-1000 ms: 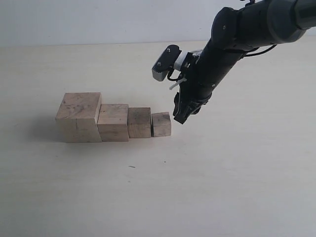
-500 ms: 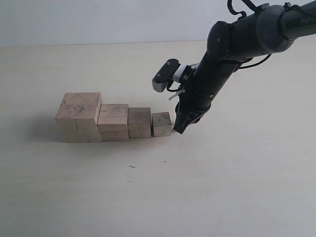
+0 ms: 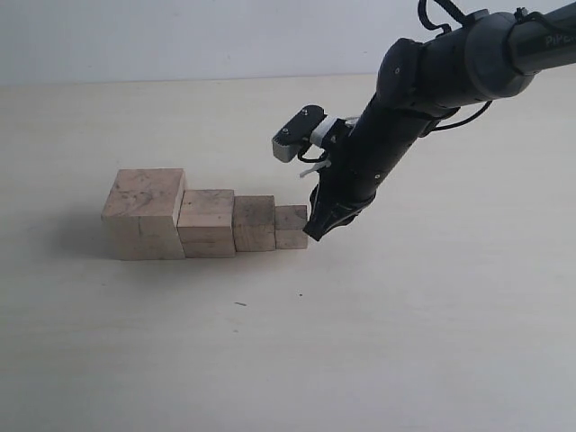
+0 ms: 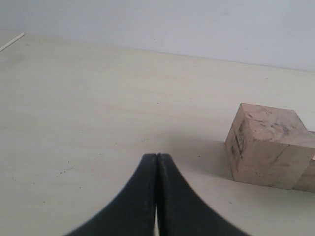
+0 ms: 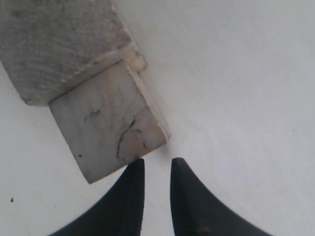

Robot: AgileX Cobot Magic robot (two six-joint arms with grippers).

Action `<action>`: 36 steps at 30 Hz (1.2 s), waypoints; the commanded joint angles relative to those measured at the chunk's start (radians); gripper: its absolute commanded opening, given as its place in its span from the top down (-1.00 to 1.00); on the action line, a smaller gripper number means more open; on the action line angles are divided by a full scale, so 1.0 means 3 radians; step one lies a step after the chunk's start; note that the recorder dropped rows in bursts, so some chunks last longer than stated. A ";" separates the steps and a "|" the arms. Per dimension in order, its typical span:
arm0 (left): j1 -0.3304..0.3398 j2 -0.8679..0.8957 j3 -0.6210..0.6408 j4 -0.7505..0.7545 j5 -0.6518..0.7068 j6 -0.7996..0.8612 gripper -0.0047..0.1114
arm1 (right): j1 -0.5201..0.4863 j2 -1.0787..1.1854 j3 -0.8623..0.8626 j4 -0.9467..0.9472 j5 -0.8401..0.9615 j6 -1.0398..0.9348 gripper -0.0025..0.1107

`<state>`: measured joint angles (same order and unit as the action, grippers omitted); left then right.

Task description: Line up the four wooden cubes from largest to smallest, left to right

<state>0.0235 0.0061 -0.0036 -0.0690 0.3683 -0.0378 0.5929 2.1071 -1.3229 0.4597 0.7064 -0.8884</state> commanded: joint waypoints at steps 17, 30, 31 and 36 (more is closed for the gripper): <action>-0.0019 -0.0020 0.0012 -0.0009 -0.0035 0.0002 0.92 | 0.0002 -0.0222 0.0002 -0.0735 -0.0012 0.0586 0.62; -0.0019 -0.0020 0.0012 -0.0009 -0.0035 0.0002 0.92 | 0.0002 -0.1045 0.0213 -0.0798 -0.0247 0.1766 0.96; -0.0019 -0.0020 0.0012 -0.0009 -0.0035 0.0002 0.92 | 0.0002 -0.1150 0.0314 -0.0751 -0.0320 0.1810 0.96; -0.0019 -0.0020 0.0012 -0.0009 -0.0035 0.0002 0.92 | 0.0002 -0.1761 0.1000 -0.0322 -0.0756 0.1905 0.96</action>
<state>0.0235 0.0061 -0.0036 -0.0690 0.3683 -0.0378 0.5929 1.6734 -1.1219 0.2827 0.5541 -0.3355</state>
